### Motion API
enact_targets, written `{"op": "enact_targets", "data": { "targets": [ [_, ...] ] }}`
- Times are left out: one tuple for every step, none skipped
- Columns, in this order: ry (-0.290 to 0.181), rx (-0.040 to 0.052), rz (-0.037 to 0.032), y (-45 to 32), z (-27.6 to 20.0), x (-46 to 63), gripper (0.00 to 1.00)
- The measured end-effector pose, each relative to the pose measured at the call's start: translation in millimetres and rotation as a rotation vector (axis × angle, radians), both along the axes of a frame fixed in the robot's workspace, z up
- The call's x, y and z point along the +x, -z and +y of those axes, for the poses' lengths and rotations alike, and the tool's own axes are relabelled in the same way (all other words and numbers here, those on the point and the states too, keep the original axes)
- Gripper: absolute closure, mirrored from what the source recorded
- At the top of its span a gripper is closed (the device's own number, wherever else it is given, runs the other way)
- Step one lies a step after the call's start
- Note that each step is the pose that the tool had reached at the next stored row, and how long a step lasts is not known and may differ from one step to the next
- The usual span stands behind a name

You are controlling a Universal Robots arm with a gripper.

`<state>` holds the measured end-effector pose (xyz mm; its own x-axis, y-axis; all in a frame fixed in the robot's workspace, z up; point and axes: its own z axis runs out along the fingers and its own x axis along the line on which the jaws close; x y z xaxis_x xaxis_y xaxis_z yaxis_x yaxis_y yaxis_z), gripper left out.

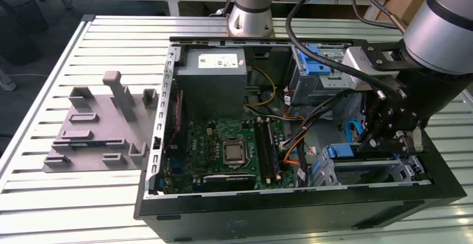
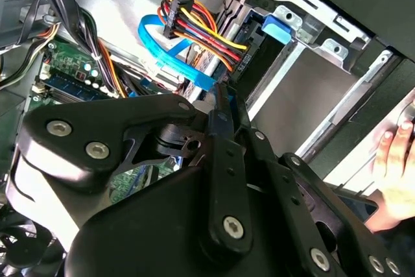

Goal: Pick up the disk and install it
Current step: 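Insert the second disk wire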

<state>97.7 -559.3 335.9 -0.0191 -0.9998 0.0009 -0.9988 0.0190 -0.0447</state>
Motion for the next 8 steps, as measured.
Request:
{"op": "enact_targets", "data": {
  "targets": [
    [0.0, 0.0, 0.0, 0.1, 0.0, 0.0, 0.84],
    [0.0, 0.0, 0.0, 0.3, 0.0, 0.0, 0.84],
    [0.0, 0.0, 0.0, 0.4, 0.0, 0.0, 0.84],
    [0.0, 0.0, 0.0, 0.5, 0.0, 0.1, 0.84],
    [0.001, 0.0, 0.0, 0.6, 0.0, 0.3, 0.84],
    [0.001, -0.0001, 0.0, 0.6, 0.0, 0.5, 0.84],
    [0.001, 0.0001, 0.0, 0.6, 0.0, 0.9, 0.84],
    [0.001, 0.0001, 0.0, 0.7, 0.0, 1.4, 0.84]
  ]
}}
